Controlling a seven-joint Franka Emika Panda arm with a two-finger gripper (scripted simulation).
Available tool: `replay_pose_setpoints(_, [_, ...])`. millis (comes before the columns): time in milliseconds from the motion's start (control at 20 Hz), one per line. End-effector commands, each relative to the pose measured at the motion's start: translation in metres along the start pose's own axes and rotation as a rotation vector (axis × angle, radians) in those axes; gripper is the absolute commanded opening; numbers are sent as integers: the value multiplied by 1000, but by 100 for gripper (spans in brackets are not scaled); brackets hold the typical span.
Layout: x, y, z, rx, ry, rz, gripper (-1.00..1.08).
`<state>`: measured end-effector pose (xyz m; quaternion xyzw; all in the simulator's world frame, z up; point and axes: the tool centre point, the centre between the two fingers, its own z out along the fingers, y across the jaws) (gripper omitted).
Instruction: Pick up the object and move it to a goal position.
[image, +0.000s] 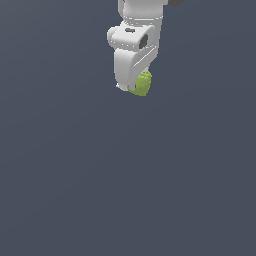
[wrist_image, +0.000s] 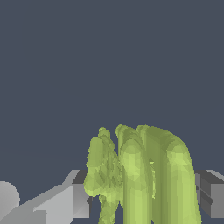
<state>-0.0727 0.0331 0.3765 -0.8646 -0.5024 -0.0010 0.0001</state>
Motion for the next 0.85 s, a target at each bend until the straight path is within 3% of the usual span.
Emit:
replay_pose_setpoints(0, [-4,-3,-19,1,0,0,-100])
replay_pose_setpoints(400, [-11,-6,-56,1,-1,1,-100])
replay_pose_setpoints(800, [-11,-5,-60,1,-2,2,-100])
